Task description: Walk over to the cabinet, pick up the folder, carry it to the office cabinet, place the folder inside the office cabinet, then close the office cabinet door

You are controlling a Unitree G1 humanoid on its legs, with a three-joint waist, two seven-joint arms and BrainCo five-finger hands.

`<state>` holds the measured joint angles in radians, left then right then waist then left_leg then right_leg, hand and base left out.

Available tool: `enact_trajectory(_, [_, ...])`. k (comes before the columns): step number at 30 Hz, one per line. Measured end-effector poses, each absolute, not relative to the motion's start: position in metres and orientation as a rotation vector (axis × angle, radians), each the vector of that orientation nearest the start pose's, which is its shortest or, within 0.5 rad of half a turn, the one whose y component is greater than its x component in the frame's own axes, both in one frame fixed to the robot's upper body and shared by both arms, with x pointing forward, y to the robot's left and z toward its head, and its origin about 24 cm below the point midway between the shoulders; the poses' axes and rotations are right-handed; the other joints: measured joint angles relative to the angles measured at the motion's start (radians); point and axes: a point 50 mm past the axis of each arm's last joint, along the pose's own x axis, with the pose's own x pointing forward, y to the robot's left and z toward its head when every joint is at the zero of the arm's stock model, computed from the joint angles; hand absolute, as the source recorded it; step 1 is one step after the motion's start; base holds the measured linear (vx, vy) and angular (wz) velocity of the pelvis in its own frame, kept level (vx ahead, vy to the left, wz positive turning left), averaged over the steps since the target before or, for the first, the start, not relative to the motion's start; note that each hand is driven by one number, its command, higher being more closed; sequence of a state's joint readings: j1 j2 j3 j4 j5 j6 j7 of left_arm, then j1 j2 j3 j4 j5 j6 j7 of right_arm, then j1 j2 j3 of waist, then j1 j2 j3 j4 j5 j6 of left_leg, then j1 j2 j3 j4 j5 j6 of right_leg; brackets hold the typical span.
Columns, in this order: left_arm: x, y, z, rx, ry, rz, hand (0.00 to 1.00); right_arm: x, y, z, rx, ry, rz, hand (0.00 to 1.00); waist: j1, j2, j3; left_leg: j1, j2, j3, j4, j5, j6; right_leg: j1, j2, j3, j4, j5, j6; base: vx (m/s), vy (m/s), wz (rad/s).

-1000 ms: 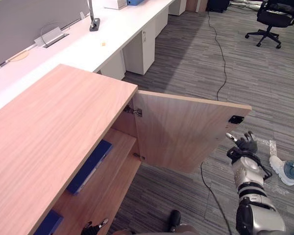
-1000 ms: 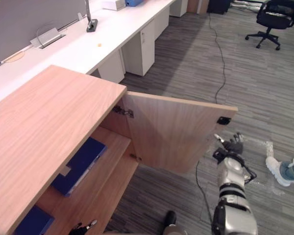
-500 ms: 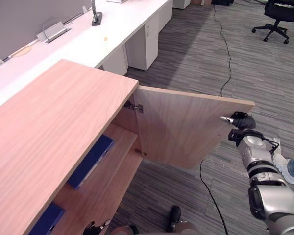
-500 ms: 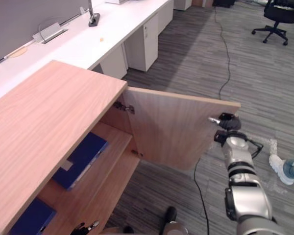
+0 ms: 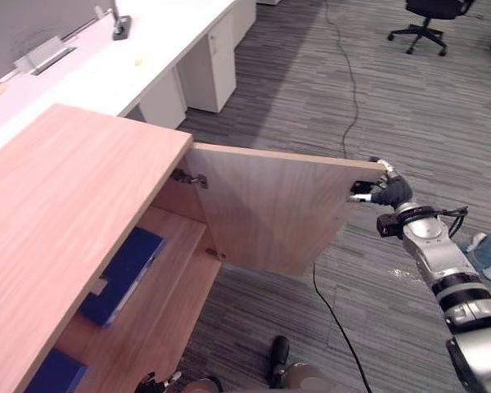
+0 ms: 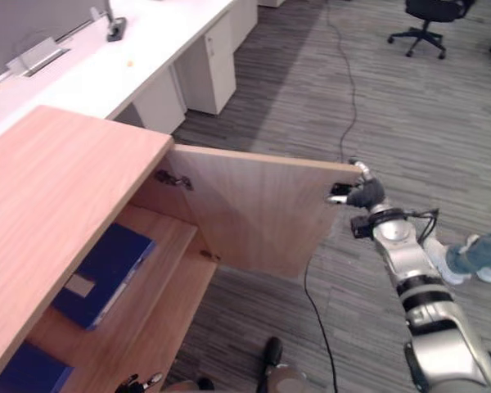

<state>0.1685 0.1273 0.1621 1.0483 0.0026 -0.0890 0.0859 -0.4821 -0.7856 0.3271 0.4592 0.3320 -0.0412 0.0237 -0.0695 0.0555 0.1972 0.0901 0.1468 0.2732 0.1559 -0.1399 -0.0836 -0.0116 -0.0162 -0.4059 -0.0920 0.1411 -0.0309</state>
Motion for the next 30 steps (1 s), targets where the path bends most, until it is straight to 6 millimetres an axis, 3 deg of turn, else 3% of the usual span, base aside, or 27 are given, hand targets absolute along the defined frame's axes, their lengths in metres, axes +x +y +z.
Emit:
enact_trajectory(3, [0.064,0.229,-0.159,0.11,1.109,0.306,0.0,0.311,-0.252,0.094,-0.648,0.112,0.287,0.0,-0.008,-0.003,-0.008,0.004,0.019,0.01,-0.001,0.002,-0.005,-0.004,0.023,0.013,0.0,-0.009,-0.013,0.04,-0.057,-0.19])
enact_trajectory(7, [0.064,0.229,-0.159,0.129,1.111,0.283,0.0,0.282,-0.202,0.064,-0.776,0.185,0.717,0.0,-0.006,-0.011,-0.049,0.013,0.045,-0.003,-0.011,0.014,-0.024,-0.005,0.054,0.025,0.0,-0.023,-0.031,0.04,-0.08,-0.11])
enact_trajectory(9, [0.065,0.229,-0.159,0.141,1.109,0.27,0.0,0.263,-0.175,0.053,-0.817,0.184,0.94,0.0,0.002,-0.021,-0.069,0.01,0.05,-0.005,-0.011,0.016,-0.028,-0.01,0.064,0.026,0.0,-0.028,-0.038,0.01,-0.076,0.0])
enact_trajectory(10, [0.068,0.229,-0.159,0.138,1.103,0.259,0.0,0.25,-0.152,0.042,-0.789,0.182,1.077,0.0,0.012,-0.034,-0.091,-0.007,0.051,-0.01,-0.012,0.02,-0.026,-0.026,0.067,0.025,0.0,-0.029,-0.039,-0.01,-0.066,0.02])
enact_trajectory(12, [0.073,0.226,-0.158,0.131,1.092,0.246,0.0,0.236,-0.134,0.031,-0.764,0.205,1.21,0.0,0.028,-0.04,-0.098,-0.021,0.051,-0.011,-0.015,0.022,-0.022,-0.041,0.067,0.024,0.0,-0.031,-0.042,-0.01,-0.05,0.02])
enact_trajectory(14, [0.078,0.226,-0.158,0.13,1.082,0.242,0.0,0.208,-0.117,0.009,-0.728,0.276,1.395,0.0,0.055,-0.048,-0.097,-0.022,0.048,-0.01,-0.023,0.023,-0.022,-0.044,0.065,0.022,0.0,-0.03,-0.041,0.0,-0.034,0.03])
enact_trajectory(16, [0.076,0.226,-0.158,0.127,1.084,0.247,0.0,0.194,-0.11,0.004,-0.68,0.296,1.459,0.0,0.06,-0.055,-0.096,-0.023,0.047,-0.01,-0.023,0.023,-0.022,-0.044,0.063,0.019,0.0,-0.03,-0.04,0.04,-0.004,0.02])
enact_trajectory(22, [0.075,0.233,-0.157,0.129,1.094,0.248,0.0,0.182,-0.104,0.007,-0.605,0.303,1.514,0.0,0.061,-0.088,-0.113,-0.039,0.047,-0.013,-0.013,0.023,-0.018,-0.052,0.061,0.014,0.001,-0.019,-0.04,0.08,0.01,0.02])
enact_trajectory(26, [0.075,0.236,-0.157,0.115,1.092,0.248,0.0,0.168,-0.116,0.007,-0.515,0.403,1.549,0.0,0.068,-0.092,-0.114,-0.038,0.038,-0.015,-0.014,0.03,-0.027,-0.051,0.052,0.01,0.005,-0.007,-0.057,0.11,0.046,0.04])
enact_trajectory(30, [0.074,0.237,-0.157,0.105,1.092,0.24,0.0,0.161,-0.134,0.004,-0.454,0.494,1.509,0.0,0.076,-0.095,-0.113,-0.037,0.027,-0.02,-0.019,0.03,-0.026,-0.049,0.036,0.006,0.004,0.001,-0.05,0.08,0.071,0.05])
